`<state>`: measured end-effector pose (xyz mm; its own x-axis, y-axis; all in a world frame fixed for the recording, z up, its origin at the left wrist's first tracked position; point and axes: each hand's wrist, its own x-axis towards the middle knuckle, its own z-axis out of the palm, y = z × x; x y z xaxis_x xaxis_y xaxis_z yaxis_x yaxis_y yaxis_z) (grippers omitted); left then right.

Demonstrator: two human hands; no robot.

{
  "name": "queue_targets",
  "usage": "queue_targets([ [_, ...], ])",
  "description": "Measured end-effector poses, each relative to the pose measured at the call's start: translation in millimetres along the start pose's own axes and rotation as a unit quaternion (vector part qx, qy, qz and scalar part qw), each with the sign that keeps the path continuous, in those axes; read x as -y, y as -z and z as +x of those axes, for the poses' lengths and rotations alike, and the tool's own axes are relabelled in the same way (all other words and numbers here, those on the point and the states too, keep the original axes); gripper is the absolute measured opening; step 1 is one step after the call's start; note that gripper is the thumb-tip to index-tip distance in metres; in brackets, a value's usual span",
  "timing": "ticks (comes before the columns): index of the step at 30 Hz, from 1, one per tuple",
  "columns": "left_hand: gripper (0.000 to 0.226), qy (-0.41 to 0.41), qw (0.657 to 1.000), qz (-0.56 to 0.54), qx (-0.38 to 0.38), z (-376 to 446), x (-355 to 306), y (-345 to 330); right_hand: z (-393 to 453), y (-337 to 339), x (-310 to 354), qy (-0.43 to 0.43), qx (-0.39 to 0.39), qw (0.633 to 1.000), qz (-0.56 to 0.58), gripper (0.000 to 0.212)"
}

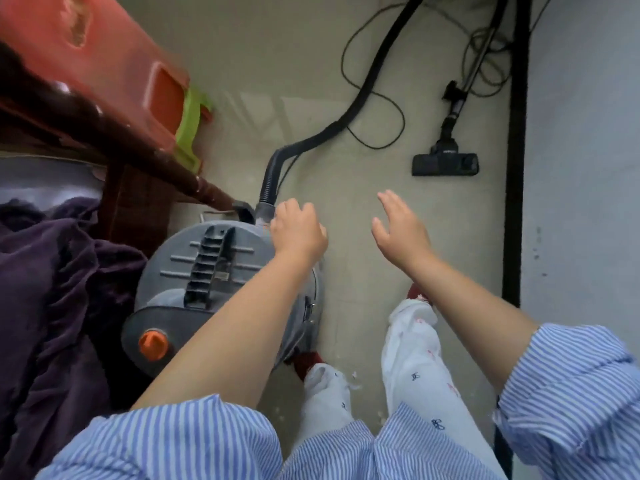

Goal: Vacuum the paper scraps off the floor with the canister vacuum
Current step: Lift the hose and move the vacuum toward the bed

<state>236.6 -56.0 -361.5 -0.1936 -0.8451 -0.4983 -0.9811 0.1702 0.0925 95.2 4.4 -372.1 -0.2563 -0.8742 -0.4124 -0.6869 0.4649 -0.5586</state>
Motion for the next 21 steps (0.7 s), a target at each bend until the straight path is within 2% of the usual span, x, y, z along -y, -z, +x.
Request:
queue_targets([
  [3,0.035,0.013,1.0,0.004,0.01,39.3,-72.3,17.0,36.6,58.9,-48.5,-0.03,-0.009,0.999,0.015,0.05],
  [10,0.037,0.009,0.998,0.024,0.049,104.2,-195.6,53.6,99.4,183.8,-129.6,-0.083,-0.044,0.995,0.032,0.047],
  [16,0.034,-0.017,0.998,0.041,0.039,153.8,-253.0,100.4,150.4,254.7,-142.7,-0.097,-0.058,0.993,0.044,0.047],
  [21,0.034,-0.005,1.0,0.017,0.008,237.4,-274.1,171.7,242.9,315.8,-121.7,-0.079,-0.061,0.994,0.034,0.047],
])
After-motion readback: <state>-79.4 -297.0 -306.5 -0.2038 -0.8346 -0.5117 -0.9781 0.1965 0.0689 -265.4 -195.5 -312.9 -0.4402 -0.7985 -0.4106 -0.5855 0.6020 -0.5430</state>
